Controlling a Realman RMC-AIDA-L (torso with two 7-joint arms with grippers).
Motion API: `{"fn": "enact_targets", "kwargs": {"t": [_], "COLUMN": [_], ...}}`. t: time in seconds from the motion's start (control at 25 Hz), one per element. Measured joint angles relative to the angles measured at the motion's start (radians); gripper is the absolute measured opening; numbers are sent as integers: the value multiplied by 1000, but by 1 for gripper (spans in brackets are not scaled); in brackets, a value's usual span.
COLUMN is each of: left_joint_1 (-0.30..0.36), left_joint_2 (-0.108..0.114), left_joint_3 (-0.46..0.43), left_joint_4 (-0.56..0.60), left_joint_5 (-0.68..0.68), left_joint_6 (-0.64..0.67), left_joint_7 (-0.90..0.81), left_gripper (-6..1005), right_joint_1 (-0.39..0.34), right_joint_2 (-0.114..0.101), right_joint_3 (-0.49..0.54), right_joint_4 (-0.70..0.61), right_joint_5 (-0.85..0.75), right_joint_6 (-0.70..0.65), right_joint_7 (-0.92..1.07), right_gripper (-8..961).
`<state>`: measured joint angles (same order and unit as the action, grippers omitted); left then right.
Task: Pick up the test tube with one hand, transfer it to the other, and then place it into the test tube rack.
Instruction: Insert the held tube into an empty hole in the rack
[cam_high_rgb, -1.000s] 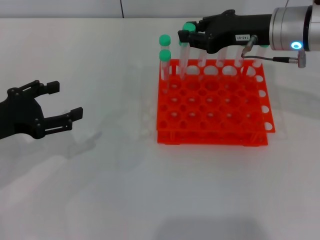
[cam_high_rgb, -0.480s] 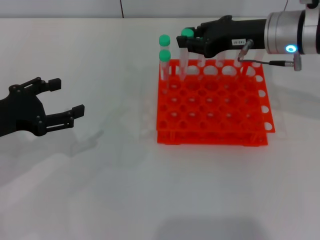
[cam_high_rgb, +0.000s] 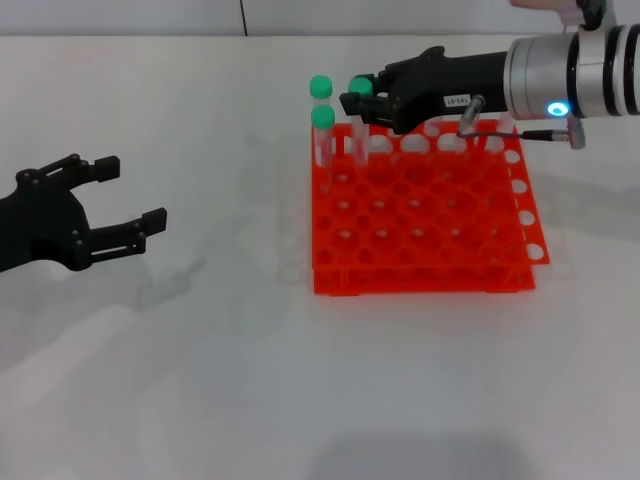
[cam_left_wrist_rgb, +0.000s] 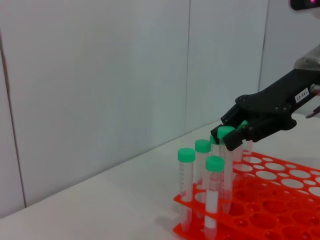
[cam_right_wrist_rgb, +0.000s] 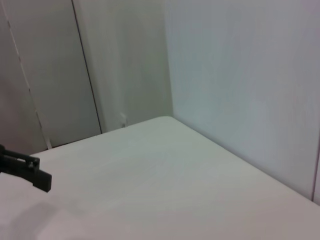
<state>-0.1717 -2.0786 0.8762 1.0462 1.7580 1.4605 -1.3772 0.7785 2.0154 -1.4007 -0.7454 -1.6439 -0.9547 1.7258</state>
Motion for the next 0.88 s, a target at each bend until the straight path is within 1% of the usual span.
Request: {"fn": "enact_targets", "kwargs": {"t": [0.36, 0.64, 0.88], "left_joint_1": [0, 0, 0], "left_joint_2": [0, 0, -1], "left_joint_3": [-4, -5, -5], "left_joint_4": [0, 0, 0], "left_joint_5": [0, 0, 0], "left_joint_6": [-1, -3, -3], "left_joint_7": [8, 9, 9], "left_gripper": [880, 880, 880], "right_joint_1": [-8, -38, -47], "right_joint_2": [6, 10, 8], "right_joint_3": [-13, -13, -12], "right_joint_4": [8, -2, -5], "right_joint_5": [5, 30, 46], "right_joint_6": [17, 15, 13], "right_joint_7": [-11, -46, -48], "right_gripper": [249, 248, 314]}}
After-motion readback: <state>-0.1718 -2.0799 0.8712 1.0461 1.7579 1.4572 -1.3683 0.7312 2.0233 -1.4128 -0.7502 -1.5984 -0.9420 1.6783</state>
